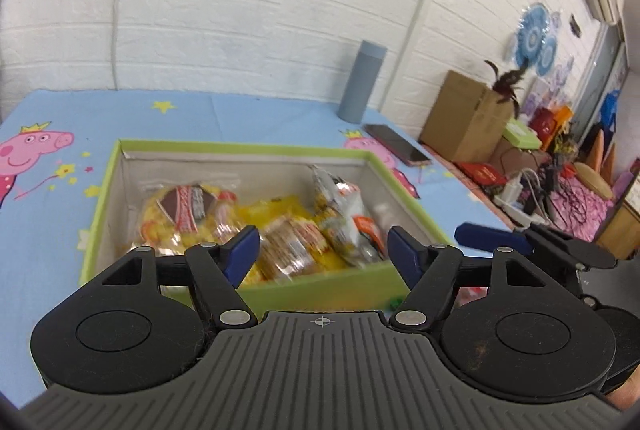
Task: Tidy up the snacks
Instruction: 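Move the left gripper to the red peanut snack bag, then grasp the red peanut bag with the left gripper and lift it, then carry the red bag over the green box and open the left gripper, then move the left gripper to the brown chocolate bar bag, then close the left gripper on the brown chocolate bag and lift it, then carry the brown bag into the green box and open the left gripper, then move the left gripper to the blue cookie snack bag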
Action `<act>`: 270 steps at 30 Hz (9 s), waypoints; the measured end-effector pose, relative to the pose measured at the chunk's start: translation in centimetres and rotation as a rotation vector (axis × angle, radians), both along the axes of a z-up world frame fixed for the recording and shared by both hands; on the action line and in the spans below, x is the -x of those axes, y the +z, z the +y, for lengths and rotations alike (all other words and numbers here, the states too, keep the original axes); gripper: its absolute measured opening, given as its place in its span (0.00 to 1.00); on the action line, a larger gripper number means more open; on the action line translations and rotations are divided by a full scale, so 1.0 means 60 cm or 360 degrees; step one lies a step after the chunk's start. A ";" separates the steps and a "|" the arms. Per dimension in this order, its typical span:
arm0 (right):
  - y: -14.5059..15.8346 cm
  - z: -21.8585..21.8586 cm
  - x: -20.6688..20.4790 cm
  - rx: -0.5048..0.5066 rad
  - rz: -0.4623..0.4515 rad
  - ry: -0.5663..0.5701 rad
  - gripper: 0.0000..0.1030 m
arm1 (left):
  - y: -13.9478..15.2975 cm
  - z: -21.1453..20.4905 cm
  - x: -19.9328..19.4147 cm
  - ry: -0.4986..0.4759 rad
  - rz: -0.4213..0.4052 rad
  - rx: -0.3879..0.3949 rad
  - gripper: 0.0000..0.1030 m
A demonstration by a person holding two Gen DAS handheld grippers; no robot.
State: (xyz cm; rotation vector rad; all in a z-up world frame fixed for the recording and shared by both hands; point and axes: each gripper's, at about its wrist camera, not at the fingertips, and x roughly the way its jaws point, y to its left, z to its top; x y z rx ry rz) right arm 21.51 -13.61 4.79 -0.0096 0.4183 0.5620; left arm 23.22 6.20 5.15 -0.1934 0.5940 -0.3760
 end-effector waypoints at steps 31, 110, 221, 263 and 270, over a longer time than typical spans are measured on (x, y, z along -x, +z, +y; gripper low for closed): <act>-0.084 0.003 0.111 -0.0057 0.0289 0.0063 0.99 | -0.074 -0.045 0.051 -0.0071 0.0308 0.0109 0.66; -0.021 0.034 -0.151 -0.0034 0.0194 0.0108 0.91 | 0.012 0.009 -0.127 0.0013 0.0161 0.0164 0.45; 0.007 0.144 -0.174 0.0169 0.0060 0.0198 0.74 | 0.014 0.054 -0.168 0.0170 0.0168 0.0098 0.25; -0.110 0.048 0.168 0.0059 0.0382 0.0189 0.91 | -0.113 -0.034 0.174 -0.0185 0.0465 0.0193 0.31; -0.132 0.013 0.262 0.0090 0.0422 0.0129 0.90 | -0.139 -0.079 0.264 -0.0138 0.0502 0.0215 0.33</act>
